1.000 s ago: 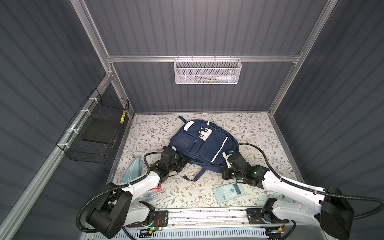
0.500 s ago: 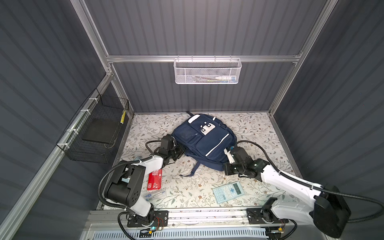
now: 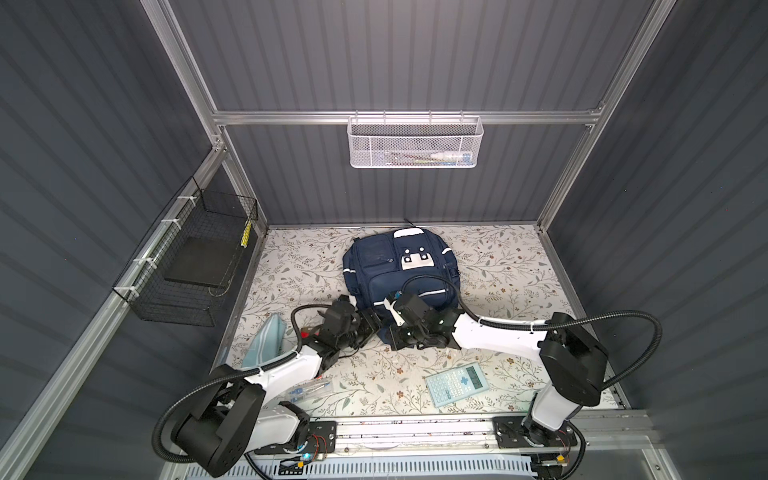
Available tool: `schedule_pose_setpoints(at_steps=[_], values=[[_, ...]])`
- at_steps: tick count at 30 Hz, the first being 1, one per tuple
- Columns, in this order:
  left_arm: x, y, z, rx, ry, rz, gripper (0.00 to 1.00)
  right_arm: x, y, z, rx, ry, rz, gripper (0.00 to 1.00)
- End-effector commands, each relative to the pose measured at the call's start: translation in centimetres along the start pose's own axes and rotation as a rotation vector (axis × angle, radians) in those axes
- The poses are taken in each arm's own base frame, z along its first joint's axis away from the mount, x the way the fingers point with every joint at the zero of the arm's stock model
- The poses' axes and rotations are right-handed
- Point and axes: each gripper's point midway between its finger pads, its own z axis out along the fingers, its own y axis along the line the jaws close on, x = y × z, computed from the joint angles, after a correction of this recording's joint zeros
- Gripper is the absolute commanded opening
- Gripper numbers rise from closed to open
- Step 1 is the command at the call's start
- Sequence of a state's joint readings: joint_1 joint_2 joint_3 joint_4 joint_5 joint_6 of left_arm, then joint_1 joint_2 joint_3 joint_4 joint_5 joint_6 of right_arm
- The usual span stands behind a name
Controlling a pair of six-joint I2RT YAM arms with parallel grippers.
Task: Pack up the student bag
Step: 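Lift and stand the backpack upright with both grippers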
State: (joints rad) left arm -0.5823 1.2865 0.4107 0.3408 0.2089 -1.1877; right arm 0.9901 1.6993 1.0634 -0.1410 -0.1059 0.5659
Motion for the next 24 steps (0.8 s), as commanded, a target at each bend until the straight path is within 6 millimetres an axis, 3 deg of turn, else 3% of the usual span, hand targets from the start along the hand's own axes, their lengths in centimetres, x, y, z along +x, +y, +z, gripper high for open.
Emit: schedule_pose_setpoints(at_steps=[1,3,8,10,13,17,24], values=[[-0.5,0.2,0.4,0.013,-0.056,-0.074,0.78,-2.0,2.1,-0.6,-0.073,-0.073,0.004,0.00],[-0.6,0.8,0.7,-0.014,-0.063,-0.066,0.77,-1.8,2.5,-0.5,-0.087,-0.074,-0.005,0.00],[-2.2,-0.9,2.0,-0.005,-0.100,-0.004,0.64,-0.2,3.1,-0.9,-0.093,-0.054,-0.056,0.00],[-2.6,-1.4,2.5,-0.003,-0.101,0.015,0.47,0.3,2.5,-1.4,-0.077,-0.056,-0.052,0.00],[-2.5,-1.5,3.1,0.001,-0.085,0.024,0.00,1.0,1.0,-1.8,-0.020,-0.038,-0.057,0.00],[-2.2,-0.9,2.8,-0.008,-0.067,0.027,0.00,2.0,-2.6,-2.7,0.075,-0.004,-0.006,0.00],[-3.1,0.0,0.0,-0.033,-0.082,0.028,0.00,3.9,-10.7,-6.5,0.196,0.001,0.132,0.00]])
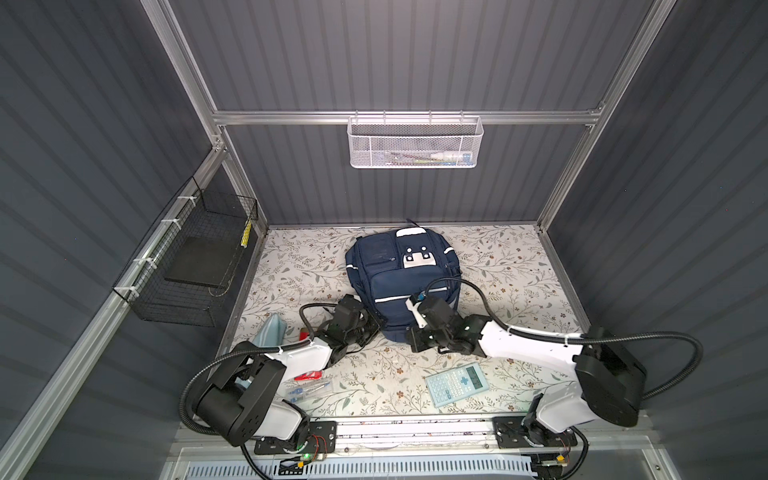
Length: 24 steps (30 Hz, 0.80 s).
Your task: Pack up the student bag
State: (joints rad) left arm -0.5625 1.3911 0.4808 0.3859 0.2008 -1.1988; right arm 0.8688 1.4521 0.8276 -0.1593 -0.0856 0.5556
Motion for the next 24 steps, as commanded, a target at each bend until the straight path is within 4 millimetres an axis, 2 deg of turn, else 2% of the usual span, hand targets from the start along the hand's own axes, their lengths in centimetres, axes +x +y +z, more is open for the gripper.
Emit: schedule_pose_setpoints(at_steps=[1,6,9,11,13,16,17,18,22,24], values=[[-1.5,0.9,-1.9,-0.038,-0.058,0.052,0.00,1.6,-5.6,-1.8,0.135,0.048,0.055,0.00],[-1.7,-0.3,-4.1,-0.034,-0.074,0.080,0.00,0.2,-12.3,-4.1,0.251,0.016,0.149,0.00],[-1.9,-0.8,-4.6,0.011,-0.070,0.044,0.00,-1.1,-14.7,-4.7,0.290,-0.017,0.172,0.00],[-2.2,-0.8,-4.5,0.022,-0.062,0.033,0.00,-1.6,-15.3,-4.8,0.301,-0.012,0.167,0.00],[-2.5,-0.6,-4.1,0.007,-0.056,0.051,0.00,-1.8,-14.7,-4.9,0.279,-0.003,0.152,0.00],[-3.7,-0.7,-3.4,-0.015,-0.066,0.086,0.00,-1.4,-12.6,-5.3,0.228,-0.006,0.131,0.00],[-4.3,-0.7,-3.1,-0.022,-0.072,0.098,0.00,-0.5,-11.8,-5.5,0.225,0.016,0.121,0.00],[-4.9,-0.8,-2.7,-0.024,-0.080,0.107,0.08,0.1,-10.6,-5.5,0.208,0.025,0.108,0.00],[-7.0,-1.7,-1.3,-0.016,-0.090,0.130,0.18,1.8,-5.3,-4.5,0.111,0.050,0.069,0.00],[-7.7,-2.4,-1.1,-0.006,-0.088,0.144,0.36,1.4,-2.1,-3.3,0.030,0.046,0.068,0.00]])
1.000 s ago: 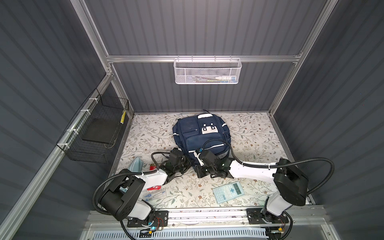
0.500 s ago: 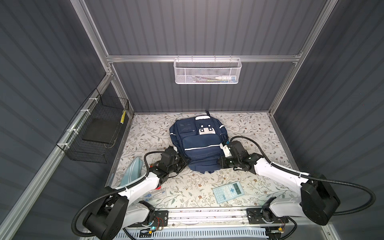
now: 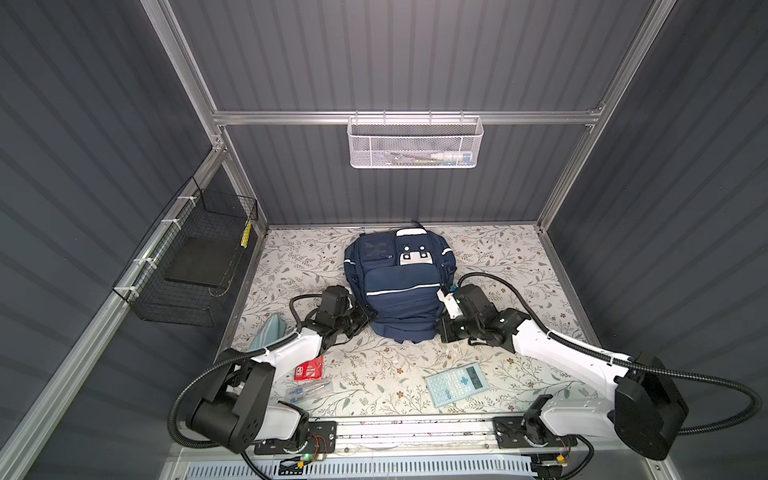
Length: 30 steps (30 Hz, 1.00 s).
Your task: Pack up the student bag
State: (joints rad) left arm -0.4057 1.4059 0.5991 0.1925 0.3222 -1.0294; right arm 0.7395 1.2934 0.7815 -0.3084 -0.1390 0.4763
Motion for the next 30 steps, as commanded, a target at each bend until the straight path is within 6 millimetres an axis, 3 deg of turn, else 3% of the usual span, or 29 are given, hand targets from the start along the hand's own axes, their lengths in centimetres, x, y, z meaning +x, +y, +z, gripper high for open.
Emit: schedule_pose_setpoints(at_steps=[1,3,9,12,18,21,23,25,27,28,30], values=[[-4.0,-2.8,-0.5,0.037,-0.112,0.098,0.45,1.2,2.8,1.1,-0.020,0.038,0.040,0.00],[-3.9,-2.8,-1.5,0.009,-0.117,0.118,0.60,0.3,4.8,2.6,-0.034,0.031,0.032,0.00],[-1.3,0.0,-5.7,-0.060,-0.144,0.076,0.67,-2.3,8.5,6.2,-0.084,0.040,0.027,0.00],[0.5,0.1,-6.3,-0.017,-0.128,0.026,0.71,-2.3,9.5,7.1,-0.108,0.061,0.010,0.00],[3.8,-3.6,-2.9,0.064,-0.062,0.058,0.73,-1.1,11.7,6.9,-0.175,0.054,-0.050,0.00],[4.3,-3.8,-0.8,0.081,-0.022,0.034,0.73,-0.6,12.0,6.7,-0.178,0.039,-0.067,0.00],[4.5,-2.8,0.5,0.042,-0.004,0.041,0.72,-0.5,12.3,6.5,-0.199,0.030,-0.058,0.00],[4.8,-2.1,1.5,0.034,0.014,0.040,0.48,-0.3,12.5,6.3,-0.218,0.034,-0.062,0.00],[4.8,-2.0,1.9,0.041,0.017,0.040,0.10,0.3,11.7,6.3,-0.180,0.061,-0.066,0.00],[4.8,-2.1,1.9,0.040,0.019,0.048,0.01,0.5,11.0,6.2,-0.151,0.069,-0.068,0.00],[4.6,-2.0,1.5,0.015,0.012,0.074,0.00,1.1,8.9,5.8,-0.066,0.085,-0.069,0.01]])
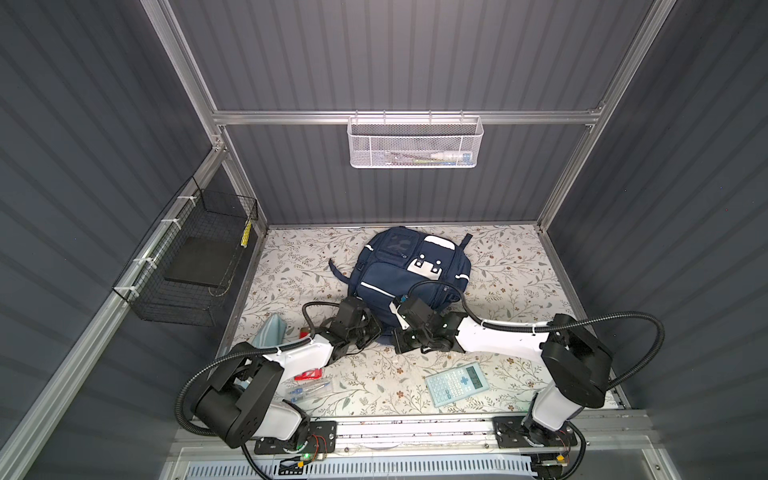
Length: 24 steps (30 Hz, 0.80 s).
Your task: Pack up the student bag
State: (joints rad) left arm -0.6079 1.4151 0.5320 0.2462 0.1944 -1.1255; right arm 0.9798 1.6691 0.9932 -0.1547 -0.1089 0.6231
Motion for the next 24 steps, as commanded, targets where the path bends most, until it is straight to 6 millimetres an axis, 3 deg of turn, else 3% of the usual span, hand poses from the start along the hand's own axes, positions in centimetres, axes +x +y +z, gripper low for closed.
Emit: schedule_pose_setpoints(at_steps=[1,5,10,14,20,22,24], values=[[-1.3,-2.3,-0.5,0.048,-0.046,0.063,0.00,0.6,-1.1,-2.2,0.053,0.001,-0.024,0.02],[-1.3,-2.3,-1.5,0.021,-0.051,0.100,0.00,1.8,-5.7,-3.4,0.169,0.034,0.007,0.03],[-1.3,-2.0,-2.7,0.008,-0.071,0.111,0.00,2.1,-10.5,-5.0,0.188,0.029,0.082,0.03],[-1.0,-1.8,-3.5,0.005,-0.064,0.115,0.00,1.1,-15.2,-6.7,0.258,0.004,0.158,0.04],[-0.5,-2.7,-5.5,0.027,-0.058,0.131,0.00,-2.3,-21.3,-8.1,0.327,-0.082,0.285,0.07],[-0.4,-2.8,-6.4,0.026,-0.064,0.139,0.00,-2.9,-22.9,-8.3,0.355,-0.082,0.308,0.07],[-0.5,-2.7,-7.0,0.026,-0.077,0.143,0.00,-3.2,-23.0,-8.4,0.344,-0.081,0.302,0.08]])
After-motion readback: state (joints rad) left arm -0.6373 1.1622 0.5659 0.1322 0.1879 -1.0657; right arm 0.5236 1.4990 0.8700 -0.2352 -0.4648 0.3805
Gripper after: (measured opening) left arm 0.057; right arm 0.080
